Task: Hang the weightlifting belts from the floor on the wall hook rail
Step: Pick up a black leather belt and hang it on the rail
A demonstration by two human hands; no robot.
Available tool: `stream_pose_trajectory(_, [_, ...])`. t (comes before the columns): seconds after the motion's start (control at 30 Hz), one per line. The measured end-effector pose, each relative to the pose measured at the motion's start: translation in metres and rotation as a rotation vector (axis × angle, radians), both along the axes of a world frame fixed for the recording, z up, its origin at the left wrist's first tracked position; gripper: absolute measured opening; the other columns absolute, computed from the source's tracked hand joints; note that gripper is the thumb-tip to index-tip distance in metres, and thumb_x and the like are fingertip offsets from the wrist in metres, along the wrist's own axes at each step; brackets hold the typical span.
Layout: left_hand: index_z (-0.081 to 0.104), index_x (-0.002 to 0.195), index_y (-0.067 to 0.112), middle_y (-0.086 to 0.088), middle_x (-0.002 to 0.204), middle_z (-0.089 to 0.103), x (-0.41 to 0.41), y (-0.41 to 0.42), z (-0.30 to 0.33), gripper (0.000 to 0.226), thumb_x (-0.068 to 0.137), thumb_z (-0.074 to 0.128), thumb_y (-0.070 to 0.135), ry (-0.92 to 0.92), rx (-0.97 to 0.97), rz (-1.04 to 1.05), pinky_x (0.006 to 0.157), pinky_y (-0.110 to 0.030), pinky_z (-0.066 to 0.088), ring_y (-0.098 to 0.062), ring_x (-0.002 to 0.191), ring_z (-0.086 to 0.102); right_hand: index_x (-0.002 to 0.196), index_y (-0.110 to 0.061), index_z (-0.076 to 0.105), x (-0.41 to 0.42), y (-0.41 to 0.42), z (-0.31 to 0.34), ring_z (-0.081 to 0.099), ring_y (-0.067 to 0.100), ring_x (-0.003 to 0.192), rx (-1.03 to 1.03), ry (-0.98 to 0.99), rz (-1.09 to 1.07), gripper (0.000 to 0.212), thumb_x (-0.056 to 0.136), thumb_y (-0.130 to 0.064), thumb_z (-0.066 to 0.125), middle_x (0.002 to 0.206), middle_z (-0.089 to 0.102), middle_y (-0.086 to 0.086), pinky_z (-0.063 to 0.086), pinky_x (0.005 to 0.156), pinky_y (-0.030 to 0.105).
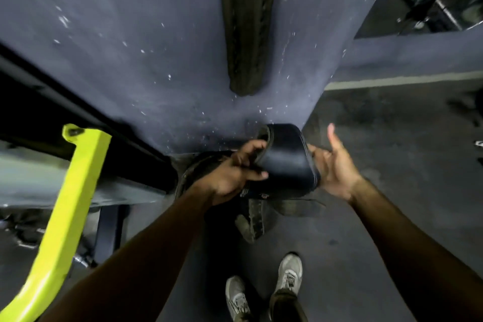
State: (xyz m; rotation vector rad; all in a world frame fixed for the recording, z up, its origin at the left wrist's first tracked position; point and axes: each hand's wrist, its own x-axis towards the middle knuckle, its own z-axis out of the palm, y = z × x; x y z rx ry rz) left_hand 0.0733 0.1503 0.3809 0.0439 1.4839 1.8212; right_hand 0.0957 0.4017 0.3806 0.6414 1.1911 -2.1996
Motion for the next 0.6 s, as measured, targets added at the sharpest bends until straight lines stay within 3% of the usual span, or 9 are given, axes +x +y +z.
stream_pose_trajectory(0.07, [0.060,0.120,0.028,-0.003,0.125,0.066,0.020,-0.010,0.023,0.062,0.075,0.064,-0.015,0.008,-0.023,-0.125,0.099,-0.031,0.050,-0.020,0.123,0.059,0.146,-0.002,0.054,-0.013,0.001,0.037,0.058,0.033,0.132,-0.011,-0.020,-0.005,0.110,0.075,-0.086,0.052,0.146,0.059,0.020,0.041,0.115,0.049])
stream_pose_trajectory(0.1, [0.058,0.121,0.025,-0.004,0.126,0.065,0.029,-0.015,0.034,0.061,0.077,0.062,-0.017,0.000,-0.040,-0.163,0.098,-0.033,0.048,-0.023,0.125,0.058,0.142,0.000,0.057,-0.018,-0.001,0.055,0.063,0.031,0.123,0.039,-0.024,0.013,0.102,0.081,-0.081,0.052,0.139,0.064,0.019,0.047,0.109,0.044])
stream_pose_trajectory(0.17, [0.053,0.124,0.013,-0.009,0.122,0.064,0.044,-0.023,0.054,0.055,0.081,0.057,-0.021,0.010,-0.055,-0.222,0.090,-0.039,0.044,-0.029,0.121,0.056,0.124,-0.005,0.066,-0.022,-0.013,0.087,0.074,0.022,0.095,0.156,-0.034,0.082,0.069,0.090,-0.064,0.058,0.112,0.076,0.012,0.061,0.084,0.035])
stream_pose_trajectory(0.23, [0.055,0.117,0.013,-0.006,0.109,0.063,0.058,-0.031,0.076,0.048,0.081,0.057,-0.019,0.038,-0.071,-0.224,0.083,-0.026,0.045,-0.022,0.108,0.055,0.113,-0.013,0.069,-0.018,-0.032,0.119,0.070,0.021,0.076,0.265,-0.039,0.144,0.045,0.086,-0.049,0.071,0.093,0.075,0.008,0.060,0.072,0.032])
stream_pose_trajectory(0.27, [0.058,0.115,0.015,-0.002,0.106,0.065,0.063,-0.032,0.089,0.047,0.081,0.059,-0.018,0.028,-0.060,-0.197,0.082,-0.020,0.048,-0.017,0.104,0.057,0.115,-0.013,0.070,-0.013,-0.041,0.133,0.067,0.025,0.080,0.317,-0.028,0.147,0.043,0.084,-0.042,0.076,0.097,0.074,0.011,0.057,0.078,0.035])
stream_pose_trajectory(0.33, [0.060,0.117,0.016,-0.002,0.108,0.068,0.067,-0.032,0.122,0.045,0.079,0.064,-0.008,-0.029,0.000,-0.083,0.088,-0.021,0.051,-0.014,0.106,0.063,0.123,-0.012,0.070,0.000,-0.055,0.165,0.062,0.026,0.095,0.484,0.088,0.113,0.042,0.086,-0.030,0.080,0.111,0.073,0.011,0.051,0.087,0.036])
stream_pose_trajectory(0.47, [0.061,0.132,0.014,-0.003,0.129,0.071,0.051,-0.012,0.195,0.046,0.091,0.070,0.033,-0.057,0.112,0.066,0.105,-0.036,0.049,-0.024,0.125,0.065,0.114,-0.015,0.072,0.043,-0.063,0.226,0.071,0.004,0.088,0.637,0.373,0.247,0.017,0.099,-0.009,0.066,0.096,0.079,-0.009,0.054,0.070,0.012])
stream_pose_trajectory(0.53, [0.064,0.133,0.012,-0.010,0.125,0.074,0.038,-0.003,0.232,0.040,0.101,0.058,0.035,-0.022,0.161,0.157,0.097,-0.039,0.057,-0.026,0.115,0.071,0.117,-0.005,0.071,0.064,-0.064,0.251,0.072,-0.002,0.086,0.662,0.477,0.273,0.020,0.100,-0.002,0.062,0.099,0.080,-0.006,0.052,0.071,0.008])
stream_pose_trajectory(0.6, [0.070,0.117,0.006,-0.015,0.104,0.075,0.029,0.002,0.263,0.028,0.103,0.057,0.026,0.029,0.196,0.299,0.075,-0.038,0.062,-0.028,0.088,0.074,0.119,0.006,0.068,0.078,-0.063,0.271,0.069,0.001,0.086,0.715,0.577,0.279,0.021,0.099,0.002,0.062,0.104,0.076,0.008,0.051,0.074,0.009])
